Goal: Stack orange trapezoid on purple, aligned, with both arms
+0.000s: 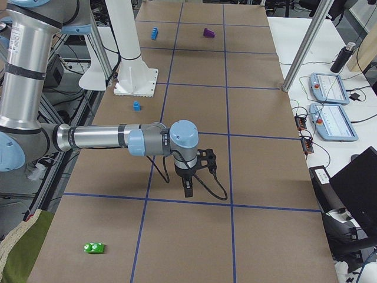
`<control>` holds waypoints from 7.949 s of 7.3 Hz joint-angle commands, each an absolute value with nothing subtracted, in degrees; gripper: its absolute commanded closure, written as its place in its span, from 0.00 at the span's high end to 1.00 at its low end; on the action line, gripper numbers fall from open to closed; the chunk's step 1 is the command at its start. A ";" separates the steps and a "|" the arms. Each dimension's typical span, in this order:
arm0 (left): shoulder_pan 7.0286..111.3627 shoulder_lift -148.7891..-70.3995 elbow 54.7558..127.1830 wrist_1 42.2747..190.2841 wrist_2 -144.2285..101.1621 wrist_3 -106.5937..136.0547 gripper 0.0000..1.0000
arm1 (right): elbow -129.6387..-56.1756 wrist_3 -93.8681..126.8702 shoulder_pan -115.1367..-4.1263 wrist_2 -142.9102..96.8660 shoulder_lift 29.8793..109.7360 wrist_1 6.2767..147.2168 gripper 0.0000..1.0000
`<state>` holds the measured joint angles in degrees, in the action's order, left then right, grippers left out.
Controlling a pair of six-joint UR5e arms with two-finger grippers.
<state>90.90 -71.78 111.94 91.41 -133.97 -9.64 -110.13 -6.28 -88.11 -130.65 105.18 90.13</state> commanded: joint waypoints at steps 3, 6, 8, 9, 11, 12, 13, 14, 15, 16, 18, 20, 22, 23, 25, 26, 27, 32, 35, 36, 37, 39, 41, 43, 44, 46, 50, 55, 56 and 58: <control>91.14 -81.82 110.57 93.07 -139.21 -9.93 1.00 | -110.92 -4.76 -88.77 -130.34 97.92 89.12 1.00; 91.05 -84.19 109.51 96.12 -139.57 -9.49 1.00 | -110.57 -1.76 -88.77 -130.78 98.34 83.97 1.00; 90.44 -84.46 108.29 102.63 -139.48 -7.40 1.00 | -110.30 -1.76 -88.07 -132.09 98.70 76.15 1.00; 84.17 -84.64 107.93 102.83 -139.31 -6.43 1.00 | -110.30 -1.84 -84.06 -132.36 97.31 75.68 1.00; 77.81 -84.73 103.21 109.54 -138.69 4.77 1.00 | -110.74 5.48 -77.21 -134.82 97.21 75.50 1.00; 73.43 -84.73 98.05 120.21 -134.69 13.19 1.00 | -110.74 8.49 -74.99 -134.56 96.42 75.50 1.00; 66.95 -84.90 93.47 131.20 -128.30 24.67 1.00 | -110.74 8.61 -74.88 -134.65 96.42 75.50 1.00; 61.14 -84.90 92.47 136.44 -122.84 33.14 1.00 | -110.74 8.61 -74.80 -134.65 96.42 75.50 1.00; 57.60 -84.82 92.46 136.58 -120.61 34.61 1.00 | -110.74 8.61 -74.79 -134.65 96.42 75.50 1.00; 56.26 -84.73 92.37 136.58 -119.80 34.63 1.00 | -110.74 8.53 -74.79 -134.65 96.42 75.50 1.00; 54.32 -84.64 90.89 136.58 -118.23 34.11 0.98 | -110.66 8.53 -74.79 -134.65 96.42 75.50 1.00; 53.62 -84.55 90.62 136.41 -117.33 34.19 0.63 | -110.65 8.53 -74.79 -134.65 96.42 75.50 1.00; 53.61 -84.55 90.53 136.23 -117.33 34.28 0.22 | -110.65 8.53 -74.71 -134.65 96.42 75.50 1.00; 53.61 -84.55 90.53 136.23 -117.33 34.28 0.00 | -110.65 8.53 -74.79 -134.65 96.42 75.50 1.00; 53.70 -84.64 93.06 135.97 -118.03 34.63 0.00 | -110.65 8.53 -74.71 -134.65 96.33 75.50 1.00; 53.79 -85.07 97.25 131.27 -118.04 35.41 0.00 | -110.65 8.61 -74.71 -134.56 96.33 75.50 1.00; 53.70 -86.64 103.99 121.74 -117.69 39.07 0.00 | -110.65 8.53 -74.71 -134.56 96.24 75.50 1.00; 35.21 -119.09 102.44 95.32 -109.47 59.02 0.00 | -110.65 8.61 -74.71 -134.47 95.89 75.50 1.00; 28.84 -135.93 86.08 94.74 -106.52 66.34 0.00 | -110.39 8.61 -74.71 -134.38 95.19 75.59 1.00; 27.87 -137.88 84.13 94.75 -106.44 68.01 0.00 | -110.39 8.61 -74.71 -134.38 95.19 75.59 1.00; 26.64 -138.16 83.94 94.75 -104.87 70.38 0.00 | -110.48 8.61 -74.71 -134.38 95.19 75.59 1.00; 25.41 -139.48 83.76 94.75 -103.62 71.72 0.00 | -110.48 8.61 -74.71 -134.38 95.10 75.59 1.00; 25.23 -139.83 82.89 94.75 -103.62 71.98 0.00 | -110.48 8.61 -74.71 -134.38 95.10 75.59 1.00; 25.22 -140.27 82.18 94.75 -103.62 71.89 0.00 | -110.39 8.61 -74.71 -134.38 94.66 75.59 1.00; 25.22 -140.27 82.09 94.83 -103.62 71.89 0.00 | -110.39 8.61 -74.71 -134.30 94.66 75.59 1.00; 25.22 -140.27 81.83 94.83 -103.54 71.72 0.00 | -110.39 8.61 -74.71 -134.30 94.66 75.59 1.00; 25.14 -140.19 81.65 94.83 -103.54 71.54 0.14 | -110.39 8.88 -74.71 -134.30 94.31 75.59 1.00; 24.61 -140.19 81.65 94.83 -103.54 71.54 0.88 | -110.30 8.79 -74.71 -134.03 94.31 75.59 1.00; 24.61 -140.10 81.65 94.92 -103.45 71.46 0.99 | -110.30 8.79 -74.71 -134.03 94.31 75.59 1.00; 25.57 -140.19 84.79 94.31 -104.14 70.41 0.99 | -110.13 8.79 -74.71 -134.03 94.39 75.67 1.00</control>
<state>24.89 -140.16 82.79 94.69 -103.67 71.05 -110.25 8.79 -74.71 -134.04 94.36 75.61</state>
